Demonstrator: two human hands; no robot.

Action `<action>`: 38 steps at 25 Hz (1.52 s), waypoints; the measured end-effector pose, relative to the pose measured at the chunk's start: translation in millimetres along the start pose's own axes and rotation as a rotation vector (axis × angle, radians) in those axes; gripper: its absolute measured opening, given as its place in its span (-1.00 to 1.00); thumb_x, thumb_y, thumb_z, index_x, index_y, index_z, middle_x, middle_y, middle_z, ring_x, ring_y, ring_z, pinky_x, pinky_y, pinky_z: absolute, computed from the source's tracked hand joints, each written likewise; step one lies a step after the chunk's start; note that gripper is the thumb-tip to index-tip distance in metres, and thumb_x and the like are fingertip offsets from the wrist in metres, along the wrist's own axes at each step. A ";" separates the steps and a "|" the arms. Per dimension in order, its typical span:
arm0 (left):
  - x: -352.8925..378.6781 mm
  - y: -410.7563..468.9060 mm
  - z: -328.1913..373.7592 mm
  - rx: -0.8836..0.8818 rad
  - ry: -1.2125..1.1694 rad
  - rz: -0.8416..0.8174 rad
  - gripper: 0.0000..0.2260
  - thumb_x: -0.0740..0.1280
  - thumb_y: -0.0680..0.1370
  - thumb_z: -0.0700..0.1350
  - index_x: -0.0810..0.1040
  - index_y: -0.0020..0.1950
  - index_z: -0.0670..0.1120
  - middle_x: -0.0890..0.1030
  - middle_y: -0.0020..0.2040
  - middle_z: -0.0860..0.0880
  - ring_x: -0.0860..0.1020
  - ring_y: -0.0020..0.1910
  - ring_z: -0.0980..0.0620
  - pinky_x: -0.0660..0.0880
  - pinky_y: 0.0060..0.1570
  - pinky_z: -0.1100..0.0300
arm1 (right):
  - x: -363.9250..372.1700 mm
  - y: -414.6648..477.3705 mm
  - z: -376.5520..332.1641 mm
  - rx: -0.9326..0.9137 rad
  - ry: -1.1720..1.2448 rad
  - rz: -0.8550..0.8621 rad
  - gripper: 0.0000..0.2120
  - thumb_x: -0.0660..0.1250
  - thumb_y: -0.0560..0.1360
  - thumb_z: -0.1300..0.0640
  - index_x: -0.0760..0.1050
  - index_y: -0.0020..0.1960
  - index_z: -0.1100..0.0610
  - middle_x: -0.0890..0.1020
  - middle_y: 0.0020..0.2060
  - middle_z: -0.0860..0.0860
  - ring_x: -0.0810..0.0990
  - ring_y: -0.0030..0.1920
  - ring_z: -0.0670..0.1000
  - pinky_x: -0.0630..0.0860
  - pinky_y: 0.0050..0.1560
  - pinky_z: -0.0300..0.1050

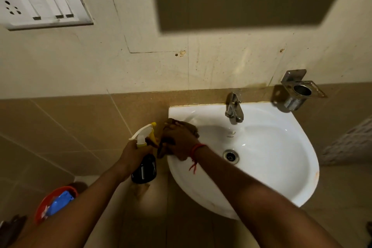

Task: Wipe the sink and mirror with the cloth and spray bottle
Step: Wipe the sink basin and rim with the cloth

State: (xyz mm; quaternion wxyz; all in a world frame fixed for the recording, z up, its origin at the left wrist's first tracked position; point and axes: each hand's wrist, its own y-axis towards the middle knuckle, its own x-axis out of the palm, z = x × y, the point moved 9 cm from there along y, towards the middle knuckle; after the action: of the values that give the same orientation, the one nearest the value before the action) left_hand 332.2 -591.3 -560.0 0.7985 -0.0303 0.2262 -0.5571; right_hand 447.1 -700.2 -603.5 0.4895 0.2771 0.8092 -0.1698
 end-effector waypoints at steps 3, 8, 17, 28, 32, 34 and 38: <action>-5.4 -16.9 -19.3 -0.066 0.103 -0.135 -0.91 0.43 0.39 -0.15 0.60 -0.12 -0.08 0.64 -0.27 -0.09 0.63 -0.23 -0.08 0.57 -0.22 0.11 | -24.4 5.2 11.5 0.024 -0.107 -0.005 -0.30 0.41 0.48 -0.25 0.35 0.52 0.01 0.35 0.53 0.08 0.37 0.48 0.15 0.34 0.50 0.14; 4.1 -50.3 -54.0 -0.038 0.311 -0.500 -0.60 0.45 0.39 -0.25 0.63 0.23 -0.09 0.67 -0.02 -0.33 0.67 -0.06 -0.25 0.59 0.14 -0.24 | -32.0 4.3 14.7 0.210 -0.078 -0.182 -0.25 0.43 0.47 -0.26 0.29 0.56 -0.01 0.15 0.62 0.10 0.19 0.58 0.20 0.21 0.55 0.21; -28.8 -63.6 -48.6 0.113 0.152 -0.372 -0.55 0.40 0.39 -0.27 0.59 0.26 0.01 0.71 -0.14 -0.11 0.64 -0.17 0.02 0.63 -0.04 0.06 | -42.4 -24.3 1.5 0.825 0.241 0.110 -0.26 0.25 0.35 -0.44 0.52 0.28 0.08 0.63 0.21 0.14 0.57 0.20 0.24 0.54 0.24 0.16; -50.5 -85.3 -97.0 0.078 -0.015 -0.238 -0.54 0.47 0.21 -0.05 0.62 0.09 -0.11 0.73 -0.13 -0.09 0.68 -0.10 -0.17 0.67 -0.06 0.06 | 42.1 -44.8 -9.5 1.102 0.473 0.005 0.12 0.58 0.42 0.05 -0.17 0.62 0.26 0.14 0.55 0.32 0.25 0.52 0.35 0.43 0.44 0.16; -39.8 -104.5 -99.8 0.066 -0.032 -0.215 -0.70 0.50 0.33 -0.21 0.65 0.05 -0.13 0.72 -0.17 -0.07 0.68 -0.11 -0.25 0.66 -0.02 -0.12 | 36.5 -77.6 -25.7 0.936 0.181 0.032 -0.25 0.20 0.66 0.06 -0.18 0.65 0.18 0.04 0.57 0.38 0.16 0.54 0.46 0.29 0.43 0.43; -28.5 -121.7 -96.0 0.035 0.012 -0.160 -0.85 0.45 0.43 -0.38 0.63 -0.12 -0.15 0.68 -0.28 -0.08 0.65 -0.22 -0.14 0.65 -0.12 -0.02 | 43.2 -105.6 -31.6 0.741 0.017 -0.041 -0.47 -0.01 0.72 0.07 0.05 0.62 0.27 0.26 0.50 0.42 0.37 0.44 0.46 0.48 0.26 0.40; 6.9 -156.6 -68.3 0.071 0.024 -0.133 -0.69 0.43 0.38 -0.33 0.65 0.04 -0.03 0.67 -0.14 -0.11 0.64 -0.10 -0.15 0.65 -0.09 -0.03 | 65.7 -190.2 -6.6 0.552 -0.023 -0.216 -0.50 -0.04 0.57 0.09 0.68 -0.02 0.18 0.67 -0.29 0.12 0.68 -0.43 0.12 0.56 -0.56 -0.11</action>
State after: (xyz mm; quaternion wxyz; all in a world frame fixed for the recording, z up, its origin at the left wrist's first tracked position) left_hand 170.0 -642.8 -576.4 0.7574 -0.0102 0.2136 -0.6170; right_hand 301.5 -828.1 -658.1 0.3837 0.3103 0.7517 -0.4375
